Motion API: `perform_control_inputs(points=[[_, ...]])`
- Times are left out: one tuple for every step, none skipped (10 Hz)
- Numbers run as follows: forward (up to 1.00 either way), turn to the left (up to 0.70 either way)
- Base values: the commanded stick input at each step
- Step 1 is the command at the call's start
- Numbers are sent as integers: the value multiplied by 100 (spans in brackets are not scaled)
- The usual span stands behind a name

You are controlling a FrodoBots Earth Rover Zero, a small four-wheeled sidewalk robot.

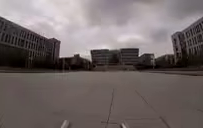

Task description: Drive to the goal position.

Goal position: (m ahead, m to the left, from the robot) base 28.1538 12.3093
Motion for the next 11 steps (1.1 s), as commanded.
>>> perform_control_inputs(points=[[100,0],[100,0],[100,0],[100,0],[100,0],[100,0],[100,0],[100,0],[100,0],[100,0],[100,0]])
